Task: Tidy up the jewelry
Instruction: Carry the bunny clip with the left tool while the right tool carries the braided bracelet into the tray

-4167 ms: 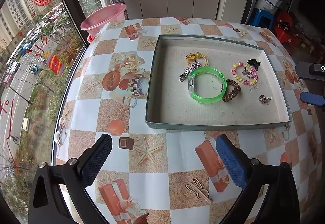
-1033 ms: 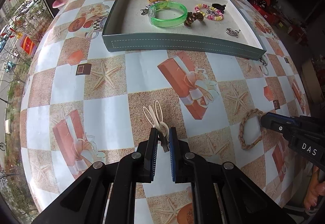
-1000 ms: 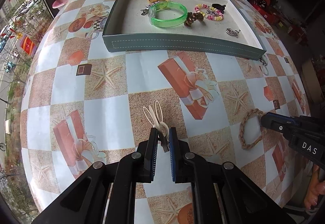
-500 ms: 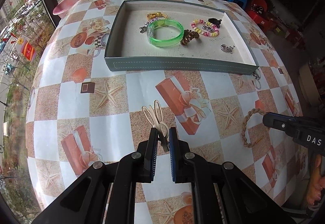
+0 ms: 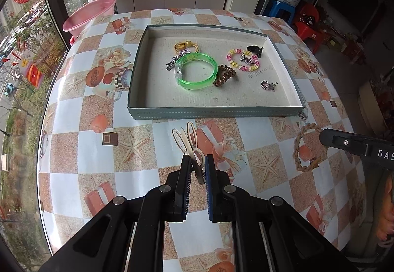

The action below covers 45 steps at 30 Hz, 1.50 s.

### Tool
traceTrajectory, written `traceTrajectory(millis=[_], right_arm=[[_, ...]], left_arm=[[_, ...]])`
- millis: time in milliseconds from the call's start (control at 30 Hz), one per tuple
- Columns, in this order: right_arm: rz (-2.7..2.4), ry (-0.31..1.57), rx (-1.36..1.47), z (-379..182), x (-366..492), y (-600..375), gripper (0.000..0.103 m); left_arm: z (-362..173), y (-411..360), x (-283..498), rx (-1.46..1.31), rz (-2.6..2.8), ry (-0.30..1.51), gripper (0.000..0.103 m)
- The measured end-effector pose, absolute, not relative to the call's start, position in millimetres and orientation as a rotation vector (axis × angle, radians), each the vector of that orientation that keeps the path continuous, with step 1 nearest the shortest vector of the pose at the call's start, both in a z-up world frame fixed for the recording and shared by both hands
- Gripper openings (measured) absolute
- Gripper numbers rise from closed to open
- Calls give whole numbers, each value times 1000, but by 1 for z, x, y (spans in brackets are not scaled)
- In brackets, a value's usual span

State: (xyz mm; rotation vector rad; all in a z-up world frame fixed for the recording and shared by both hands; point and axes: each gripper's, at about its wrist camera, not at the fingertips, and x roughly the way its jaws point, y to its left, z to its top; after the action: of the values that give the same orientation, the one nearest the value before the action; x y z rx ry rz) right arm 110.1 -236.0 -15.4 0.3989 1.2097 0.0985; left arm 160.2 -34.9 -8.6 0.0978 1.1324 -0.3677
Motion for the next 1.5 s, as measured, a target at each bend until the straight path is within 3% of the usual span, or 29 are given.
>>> traceTrajectory(millis=[667,1500], right_arm=[[95,1155,405,5,183,-263,7],[60,1214,418,-50,272,-277,7]], left_arm=[[11,-40,239,27,-333,1063,24],[-49,-91,312,161,-285,1114,24]])
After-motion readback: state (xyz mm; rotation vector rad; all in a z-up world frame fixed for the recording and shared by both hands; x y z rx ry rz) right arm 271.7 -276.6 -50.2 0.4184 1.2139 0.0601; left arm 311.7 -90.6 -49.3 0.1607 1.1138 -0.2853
